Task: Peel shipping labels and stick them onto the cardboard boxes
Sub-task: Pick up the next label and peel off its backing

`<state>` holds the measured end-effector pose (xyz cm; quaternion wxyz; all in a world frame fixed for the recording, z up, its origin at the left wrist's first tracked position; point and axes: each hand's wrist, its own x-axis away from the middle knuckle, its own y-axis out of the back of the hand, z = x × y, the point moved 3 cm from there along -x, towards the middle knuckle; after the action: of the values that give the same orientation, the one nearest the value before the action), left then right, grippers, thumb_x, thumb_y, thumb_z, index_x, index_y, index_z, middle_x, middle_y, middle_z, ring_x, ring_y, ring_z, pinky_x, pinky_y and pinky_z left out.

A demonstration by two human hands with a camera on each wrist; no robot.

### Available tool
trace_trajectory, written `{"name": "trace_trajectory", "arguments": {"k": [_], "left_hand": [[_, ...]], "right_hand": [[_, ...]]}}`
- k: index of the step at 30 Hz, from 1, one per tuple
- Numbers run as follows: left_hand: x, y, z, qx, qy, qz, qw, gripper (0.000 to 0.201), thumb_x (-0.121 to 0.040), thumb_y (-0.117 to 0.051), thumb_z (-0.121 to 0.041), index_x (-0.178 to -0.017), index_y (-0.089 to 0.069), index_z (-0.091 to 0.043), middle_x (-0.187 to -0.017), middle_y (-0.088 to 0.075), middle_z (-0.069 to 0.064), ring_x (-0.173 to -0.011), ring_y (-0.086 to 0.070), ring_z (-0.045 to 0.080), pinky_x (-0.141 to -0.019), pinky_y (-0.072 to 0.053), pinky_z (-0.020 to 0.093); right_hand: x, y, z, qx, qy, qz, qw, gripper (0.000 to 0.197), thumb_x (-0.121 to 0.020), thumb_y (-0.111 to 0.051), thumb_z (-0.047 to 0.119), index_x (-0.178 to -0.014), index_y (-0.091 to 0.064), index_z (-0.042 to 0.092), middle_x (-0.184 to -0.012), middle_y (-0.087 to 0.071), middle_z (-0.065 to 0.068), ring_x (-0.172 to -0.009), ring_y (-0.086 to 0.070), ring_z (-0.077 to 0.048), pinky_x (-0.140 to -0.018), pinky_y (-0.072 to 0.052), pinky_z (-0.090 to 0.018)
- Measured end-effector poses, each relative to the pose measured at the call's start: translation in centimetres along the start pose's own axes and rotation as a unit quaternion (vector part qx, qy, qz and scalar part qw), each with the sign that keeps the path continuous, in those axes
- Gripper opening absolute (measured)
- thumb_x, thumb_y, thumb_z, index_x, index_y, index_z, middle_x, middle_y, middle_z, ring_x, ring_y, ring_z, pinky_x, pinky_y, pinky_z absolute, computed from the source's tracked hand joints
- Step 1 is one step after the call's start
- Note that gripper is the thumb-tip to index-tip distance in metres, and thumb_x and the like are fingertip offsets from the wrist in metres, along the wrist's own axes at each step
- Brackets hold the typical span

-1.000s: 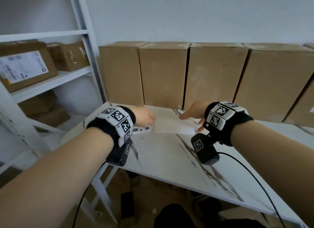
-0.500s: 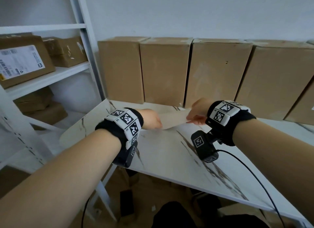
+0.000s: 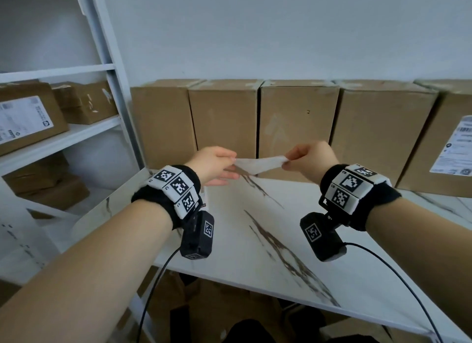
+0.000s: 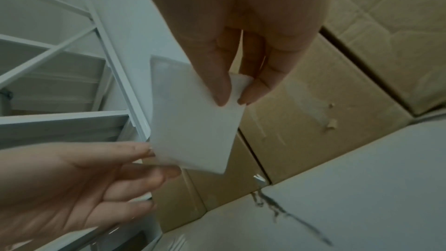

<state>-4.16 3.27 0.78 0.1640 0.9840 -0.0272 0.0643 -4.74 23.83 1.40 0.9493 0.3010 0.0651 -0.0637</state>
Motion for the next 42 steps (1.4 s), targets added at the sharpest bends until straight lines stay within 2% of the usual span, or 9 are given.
{"name": "trace_trajectory", "arguments": {"k": [3,6,10,13,17,21,30,39,42], "left_hand": [[0.3,-1.0,-1.1,0.06,-0.009,-0.012,0.998,0.024,-0.095,-0.051,-0.009,-0.117,-0.059,-0.002,-0.118,-0.062,0.015,-0.1,-0.065,0.024,-0.09,-0.053,0.033],[0.3,-1.9,-1.9,0.066,-0.035,-0.031,0.997,0.024,-0.091,-0.059,-0.011,-0.113,-0.06,0.0,-0.114,-0.064,0.015,-0.097,-0.066,0.021,-0.082,-0.055,0.027],[0.2,-2.7,-2.5,0.029,-0.106,-0.084,0.99,0.011,-0.086,-0.063,-0.001,-0.096,-0.066,-0.006,-0.105,-0.066,0.014,-0.095,-0.065,0.021,-0.083,-0.053,0.026],[0.2,-3.5,-3.0,-0.001,-0.129,-0.097,0.987,0.017,-0.081,-0.068,0.001,-0.08,-0.062,-0.016,-0.097,-0.065,0.012,-0.092,-0.065,0.023,-0.079,-0.056,0.026],[0.6,-5.1,-3.6,-0.062,-0.164,-0.078,0.981,0.029,-0.078,-0.072,-0.003,-0.084,-0.052,-0.022,-0.094,-0.069,0.012,-0.088,-0.069,0.026,-0.078,-0.058,0.041],[1.1,-6.1,-4.3,-0.11,-0.191,-0.066,0.973,0.036,-0.076,-0.075,-0.007,-0.099,-0.053,-0.024,-0.083,-0.071,0.002,-0.084,-0.069,0.025,-0.077,-0.057,0.043],[1.7,-6.8,-5.0,-0.146,-0.234,-0.058,0.959,0.026,-0.081,-0.07,-0.012,-0.075,-0.062,-0.036,-0.086,-0.071,0.002,-0.087,-0.067,0.018,-0.081,-0.056,0.037],[1.5,-6.9,-4.8,-0.103,-0.218,-0.032,0.97,0.009,-0.083,-0.069,-0.015,-0.085,-0.066,-0.024,-0.087,-0.072,0.006,-0.085,-0.069,0.019,-0.087,-0.055,0.04],[1.5,-7.0,-4.9,-0.113,-0.225,-0.031,0.967,0.003,-0.088,-0.064,-0.024,-0.086,-0.067,-0.023,-0.081,-0.069,0.0,-0.078,-0.066,0.019,-0.078,-0.055,0.036]], "right_hand": [[0.3,1.1,-0.7,-0.009,0.012,-0.012,1.0,0.017,-0.077,-0.07,0.004,-0.07,-0.072,0.019,-0.069,-0.063,0.003,-0.07,-0.055,-0.013,-0.06,-0.042,-0.021],[0.4,2.1,-1.7,-0.013,0.008,-0.016,1.0,0.03,-0.077,-0.066,0.0,-0.063,-0.071,0.026,-0.086,-0.072,-0.004,-0.084,-0.063,-0.018,-0.075,-0.049,-0.026],[0.6,3.2,-2.3,0.009,0.019,-0.001,1.0,0.045,-0.08,-0.046,-0.008,-0.067,-0.07,0.028,-0.089,-0.069,-0.002,-0.062,-0.051,-0.008,-0.058,-0.04,-0.019],[1.1,3.8,-2.5,-0.007,0.019,-0.013,1.0,0.037,-0.08,-0.046,-0.007,-0.082,-0.069,0.022,-0.091,-0.067,0.001,-0.073,-0.055,-0.011,-0.066,-0.042,-0.024],[1.2,3.9,-2.1,-0.037,0.054,-0.049,0.997,0.029,-0.084,-0.055,0.005,-0.106,-0.067,0.019,-0.101,-0.067,0.001,-0.094,-0.063,-0.015,-0.088,-0.051,-0.032],[1.4,4.0,-0.9,-0.001,0.106,-0.056,0.993,0.039,-0.084,-0.062,0.013,-0.122,-0.06,0.024,-0.122,-0.059,0.003,-0.107,-0.055,-0.015,-0.093,-0.046,-0.03],[2.2,3.8,0.7,0.12,0.191,-0.155,0.962,0.019,-0.08,-0.068,0.024,-0.099,-0.069,0.022,-0.101,-0.05,-0.003,-0.108,-0.042,-0.021,-0.083,-0.035,-0.025],[2.7,3.6,1.4,0.099,0.252,-0.139,0.953,0.01,-0.08,-0.072,0.028,-0.082,-0.074,0.019,-0.084,-0.071,0.003,-0.091,-0.059,-0.019,-0.086,-0.047,-0.038],[2.5,3.5,1.2,0.108,0.255,-0.142,0.95,0.01,-0.081,-0.069,0.025,-0.083,-0.073,0.016,-0.086,-0.068,0.002,-0.094,-0.056,-0.019,-0.086,-0.043,-0.032]]}}
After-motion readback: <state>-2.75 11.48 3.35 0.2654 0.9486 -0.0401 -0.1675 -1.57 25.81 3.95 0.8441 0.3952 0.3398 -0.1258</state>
